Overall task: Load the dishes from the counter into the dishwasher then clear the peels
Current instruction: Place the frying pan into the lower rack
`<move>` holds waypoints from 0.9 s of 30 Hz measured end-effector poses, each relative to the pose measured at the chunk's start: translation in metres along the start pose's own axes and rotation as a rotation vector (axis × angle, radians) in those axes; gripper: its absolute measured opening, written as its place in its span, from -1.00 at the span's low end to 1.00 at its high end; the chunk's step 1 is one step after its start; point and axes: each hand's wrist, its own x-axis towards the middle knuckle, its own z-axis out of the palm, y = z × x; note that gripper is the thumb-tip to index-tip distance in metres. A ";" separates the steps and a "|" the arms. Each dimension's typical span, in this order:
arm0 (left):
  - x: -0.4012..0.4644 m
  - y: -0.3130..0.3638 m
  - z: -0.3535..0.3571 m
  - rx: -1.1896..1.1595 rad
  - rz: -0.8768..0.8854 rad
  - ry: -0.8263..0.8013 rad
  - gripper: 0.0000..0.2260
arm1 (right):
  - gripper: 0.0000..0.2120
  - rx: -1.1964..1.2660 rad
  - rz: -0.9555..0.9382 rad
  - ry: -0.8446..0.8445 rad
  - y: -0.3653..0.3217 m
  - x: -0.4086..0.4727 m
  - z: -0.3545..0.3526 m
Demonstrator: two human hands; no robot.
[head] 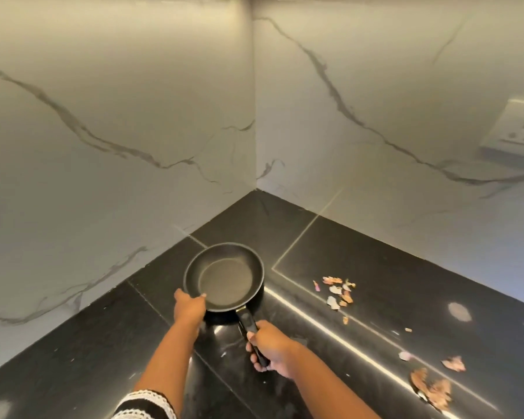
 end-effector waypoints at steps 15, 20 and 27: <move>-0.071 -0.039 0.042 -0.083 0.030 -0.096 -0.72 | -0.77 -0.319 -0.037 0.187 0.057 -0.084 -0.062; -0.112 -0.048 0.055 -0.513 -0.099 -0.120 -0.53 | -0.69 -0.588 -0.183 0.412 0.061 -0.109 -0.083; -0.164 -0.011 0.084 -0.622 0.021 -0.206 -0.51 | -0.63 -0.687 -0.308 0.760 0.083 -0.153 -0.111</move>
